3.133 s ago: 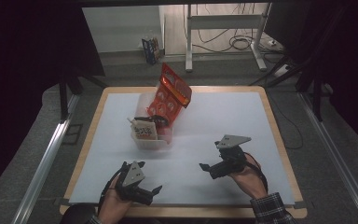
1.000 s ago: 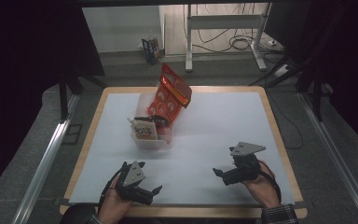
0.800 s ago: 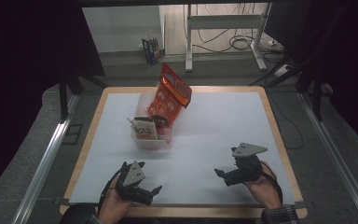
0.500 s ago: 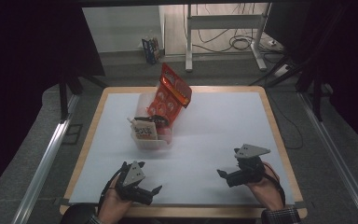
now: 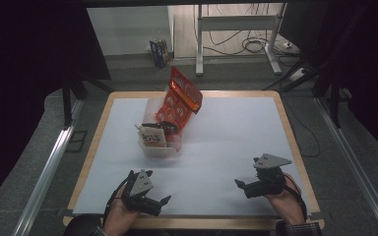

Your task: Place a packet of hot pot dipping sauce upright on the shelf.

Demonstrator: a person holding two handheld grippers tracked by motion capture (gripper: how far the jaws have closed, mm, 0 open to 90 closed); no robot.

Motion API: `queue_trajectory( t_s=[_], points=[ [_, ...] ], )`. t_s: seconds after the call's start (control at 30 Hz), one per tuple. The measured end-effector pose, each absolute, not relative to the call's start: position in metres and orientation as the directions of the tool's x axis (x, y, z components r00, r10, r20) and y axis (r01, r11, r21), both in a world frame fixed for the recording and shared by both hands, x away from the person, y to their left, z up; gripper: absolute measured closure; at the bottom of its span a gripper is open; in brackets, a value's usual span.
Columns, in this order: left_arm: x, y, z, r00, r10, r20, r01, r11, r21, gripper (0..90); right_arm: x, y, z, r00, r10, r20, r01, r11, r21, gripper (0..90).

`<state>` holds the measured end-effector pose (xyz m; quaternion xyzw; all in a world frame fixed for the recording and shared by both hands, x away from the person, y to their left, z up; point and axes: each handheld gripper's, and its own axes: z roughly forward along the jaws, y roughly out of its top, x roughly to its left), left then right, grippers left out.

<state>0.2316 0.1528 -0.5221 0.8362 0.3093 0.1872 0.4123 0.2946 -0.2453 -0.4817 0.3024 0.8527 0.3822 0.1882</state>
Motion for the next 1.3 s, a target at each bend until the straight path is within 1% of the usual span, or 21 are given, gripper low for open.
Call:
queue_trajectory(
  t_s=[0.4, 0.83, 1.1, 1.3],
  points=[
    [0.232, 0.153, -0.522, 0.738, 0.672, 0.061, 0.363, -0.471, 0.804, 0.0, 0.293, -0.26, -0.487, -0.717, 0.692, -0.084, 0.405, 0.511, 0.758, 0.0],
    [0.232, 0.152, -0.523, 0.74, 0.669, 0.066, 0.361, -0.479, 0.8, 0.0, 0.294, -0.273, -0.498, -0.684, 0.721, -0.11, 0.44, 0.528, 0.726, 0.0],
    [0.231, 0.151, -0.523, 0.741, 0.668, 0.072, 0.36, -0.485, 0.797, 0.0, 0.298, -0.276, -0.506, -0.682, 0.725, -0.094, 0.473, 0.535, 0.7, 0.0],
    [0.232, 0.151, -0.523, 0.74, 0.669, 0.072, 0.36, -0.484, 0.798, 0.0, 0.299, -0.275, -0.508, -0.686, 0.722, -0.092, 0.479, 0.544, 0.689, 0.0]
  ],
)
